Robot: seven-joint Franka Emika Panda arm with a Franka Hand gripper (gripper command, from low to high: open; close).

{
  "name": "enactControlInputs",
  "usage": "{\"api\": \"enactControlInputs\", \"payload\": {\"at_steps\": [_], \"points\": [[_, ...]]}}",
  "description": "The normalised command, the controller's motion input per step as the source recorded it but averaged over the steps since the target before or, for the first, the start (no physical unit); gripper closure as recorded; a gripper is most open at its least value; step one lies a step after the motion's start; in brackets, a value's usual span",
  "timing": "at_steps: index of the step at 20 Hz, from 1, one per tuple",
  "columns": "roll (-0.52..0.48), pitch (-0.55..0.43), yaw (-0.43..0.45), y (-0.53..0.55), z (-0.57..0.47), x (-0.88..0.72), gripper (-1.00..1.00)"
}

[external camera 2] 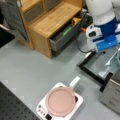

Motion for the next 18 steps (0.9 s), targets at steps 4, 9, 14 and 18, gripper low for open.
{"api": "enactControlInputs", "payload": {"at_steps": [4,9,14,18], "points": [[0.082,-0.004,0.105,0.12,-0.07,0.22,-1.0],[0.087,-0.045,0.089,0.15,-0.15,0.21,-1.0],[0.084,-0.038,0.06,0.08,-0.07,0.15,-1.0],[0.082,-0.024,0.035,0.03,-0.02,0.12,-1.0]]}}
